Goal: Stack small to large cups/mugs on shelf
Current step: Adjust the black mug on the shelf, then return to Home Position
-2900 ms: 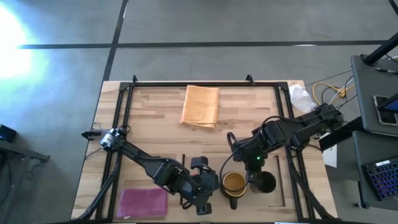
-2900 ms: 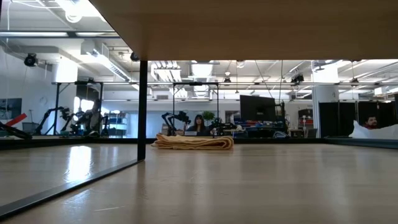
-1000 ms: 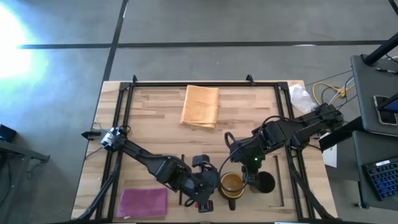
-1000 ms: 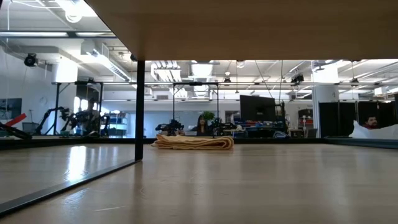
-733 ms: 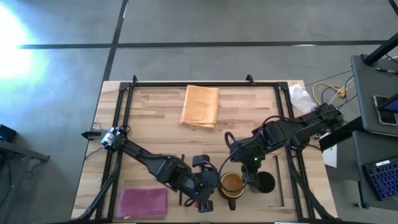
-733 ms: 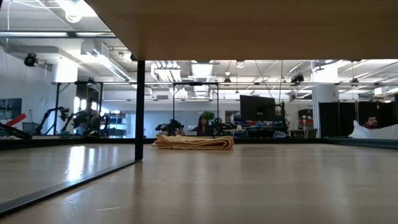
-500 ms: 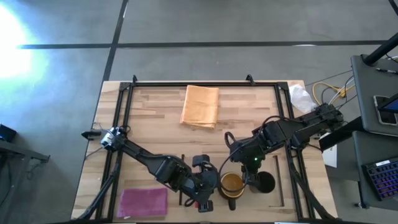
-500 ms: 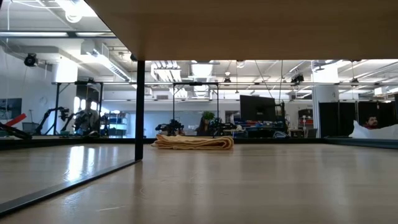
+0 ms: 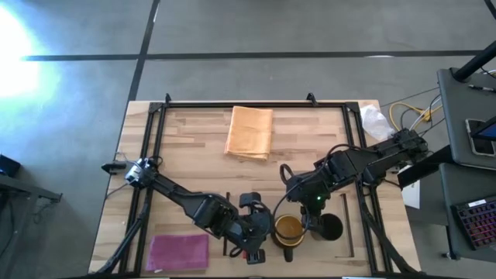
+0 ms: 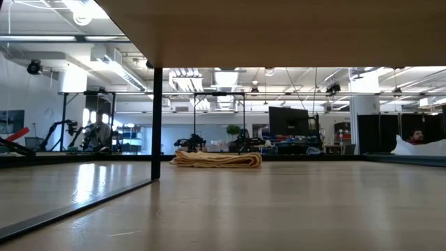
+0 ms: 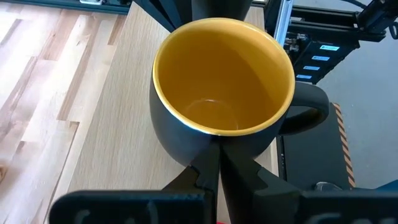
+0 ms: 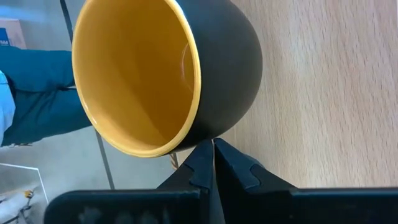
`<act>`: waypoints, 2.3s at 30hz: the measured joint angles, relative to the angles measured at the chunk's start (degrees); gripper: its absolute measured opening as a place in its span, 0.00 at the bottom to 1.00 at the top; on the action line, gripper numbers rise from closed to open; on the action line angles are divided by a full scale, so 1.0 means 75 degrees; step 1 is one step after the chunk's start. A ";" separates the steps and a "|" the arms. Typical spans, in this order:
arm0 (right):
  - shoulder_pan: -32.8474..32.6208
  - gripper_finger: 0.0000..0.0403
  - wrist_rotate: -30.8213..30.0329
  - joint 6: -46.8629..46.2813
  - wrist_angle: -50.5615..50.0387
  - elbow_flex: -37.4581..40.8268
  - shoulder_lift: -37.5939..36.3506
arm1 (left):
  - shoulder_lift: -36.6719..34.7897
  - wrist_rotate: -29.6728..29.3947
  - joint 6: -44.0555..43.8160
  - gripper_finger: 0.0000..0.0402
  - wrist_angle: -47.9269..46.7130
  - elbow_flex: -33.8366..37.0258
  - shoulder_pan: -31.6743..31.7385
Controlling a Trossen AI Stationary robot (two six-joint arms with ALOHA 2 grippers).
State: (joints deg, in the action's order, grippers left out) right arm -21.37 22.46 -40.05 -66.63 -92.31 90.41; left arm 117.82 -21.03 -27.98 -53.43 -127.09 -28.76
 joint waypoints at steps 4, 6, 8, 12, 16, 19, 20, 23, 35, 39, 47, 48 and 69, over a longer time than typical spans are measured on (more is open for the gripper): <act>0.0000 0.02 0.0001 0.0000 0.0002 0.0000 0.0000 | -0.0002 0.0005 0.0015 0.00 -0.0026 0.0000 0.0024; 0.0000 0.02 0.0003 0.0003 0.0000 0.0000 0.0000 | -0.0003 0.0002 0.0092 0.00 -0.0036 0.0000 0.0029; 0.0000 0.02 0.0003 0.0000 0.0002 0.0000 0.0000 | -0.0003 0.0002 0.0186 0.00 -0.0037 0.0000 0.0031; 0.0000 0.02 0.0003 0.0000 0.0001 0.0000 0.0000 | -0.0003 0.0003 0.0186 0.00 -0.0038 0.0000 0.0034; 0.0000 0.02 0.0003 0.0000 -0.0026 0.0000 0.0000 | -0.0022 -0.0001 0.0183 0.00 -0.0043 0.0000 0.0036; 0.0000 0.02 0.0000 0.0006 -0.0026 0.0000 0.0000 | -0.0076 -0.0011 0.0183 0.00 -0.0073 0.0000 0.0034; 0.0000 0.02 0.0000 0.0006 -0.0020 0.0000 0.0000 | -0.0112 -0.0040 0.0183 0.00 -0.0063 0.0000 0.0023; 0.0006 0.02 -0.0062 0.0026 0.0076 -0.0009 0.0000 | -0.0291 -0.0107 0.0183 0.00 0.0106 0.0000 -0.0011; 0.0049 0.02 -0.0267 0.0143 -0.0017 -0.0009 -0.0121 | -0.0629 -0.0111 0.0186 0.00 0.0107 -0.0006 -0.0168; 0.0411 0.02 -0.0277 0.1130 -0.0134 -0.0009 -0.0427 | -0.0655 -0.0118 0.0303 0.00 0.0066 -0.0005 -0.0179; 0.1508 0.02 0.0158 -0.0140 0.0547 -0.0091 -0.1737 | -0.1260 0.0135 0.1101 0.00 0.0243 -0.0024 -0.0215; 0.1435 0.02 0.0297 0.0178 0.1154 -0.0127 -0.1933 | -0.1384 0.0256 0.1056 0.00 0.0494 0.0017 -0.0262; 0.0036 0.02 -0.0951 0.4342 0.3782 0.0676 -0.5193 | -0.3048 0.5133 0.3882 0.00 0.3885 0.1074 0.2267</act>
State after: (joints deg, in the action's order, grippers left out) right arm -21.09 15.33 -7.49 -38.27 -87.24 51.46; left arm 94.96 17.47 1.13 -24.29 -119.03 -11.76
